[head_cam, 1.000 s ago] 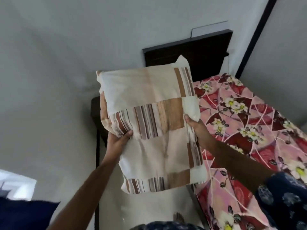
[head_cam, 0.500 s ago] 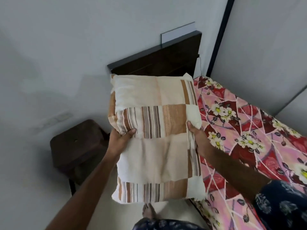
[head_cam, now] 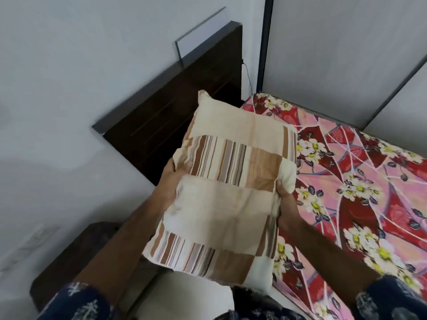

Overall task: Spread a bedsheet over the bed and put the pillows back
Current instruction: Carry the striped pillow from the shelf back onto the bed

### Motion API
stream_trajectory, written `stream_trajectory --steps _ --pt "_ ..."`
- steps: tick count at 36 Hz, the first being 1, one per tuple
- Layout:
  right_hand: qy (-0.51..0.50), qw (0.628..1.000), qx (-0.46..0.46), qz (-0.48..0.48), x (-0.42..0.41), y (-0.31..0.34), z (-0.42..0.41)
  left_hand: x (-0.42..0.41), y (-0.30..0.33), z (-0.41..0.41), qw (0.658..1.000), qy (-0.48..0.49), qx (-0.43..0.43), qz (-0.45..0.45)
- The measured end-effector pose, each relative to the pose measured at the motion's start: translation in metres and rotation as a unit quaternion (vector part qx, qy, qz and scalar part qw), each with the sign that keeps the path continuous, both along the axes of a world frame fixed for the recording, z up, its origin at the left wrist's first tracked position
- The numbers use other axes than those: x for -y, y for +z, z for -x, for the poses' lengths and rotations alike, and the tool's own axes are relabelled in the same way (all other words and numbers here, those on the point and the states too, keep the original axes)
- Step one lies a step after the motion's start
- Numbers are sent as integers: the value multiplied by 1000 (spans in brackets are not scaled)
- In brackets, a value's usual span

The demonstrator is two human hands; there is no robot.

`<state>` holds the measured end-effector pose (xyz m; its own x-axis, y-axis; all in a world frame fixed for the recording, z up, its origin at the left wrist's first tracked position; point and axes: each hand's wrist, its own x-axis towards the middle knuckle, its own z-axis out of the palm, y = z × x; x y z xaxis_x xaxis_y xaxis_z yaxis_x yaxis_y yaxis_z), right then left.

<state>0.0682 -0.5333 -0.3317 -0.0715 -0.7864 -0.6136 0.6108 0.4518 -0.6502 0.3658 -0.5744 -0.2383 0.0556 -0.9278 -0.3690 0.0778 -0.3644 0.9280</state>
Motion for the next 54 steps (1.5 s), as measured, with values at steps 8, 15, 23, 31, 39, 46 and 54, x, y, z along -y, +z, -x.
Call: stream_trajectory --steps 8,15,23,31,39,46,54 --pt "-49 994 76 -57 68 -48 -23 127 -38 13 976 -61 201 63" --pt "-79 986 118 -82 131 -95 -75 230 -69 -7 945 -119 305 -10" --pt "-69 993 79 -61 213 -177 -142 327 -128 -52 875 -174 450 48" --pt "90 991 -97 -4 272 -283 -199 380 -245 -104 759 -246 602 44" --pt "120 982 -149 4 288 -301 -207 378 -252 -119 749 -184 620 144" --pt "118 970 -208 -36 290 -300 -206 394 -275 -129 661 -266 685 152" --pt "87 992 -81 -50 269 -305 -213 390 -299 -119 649 -320 669 171"
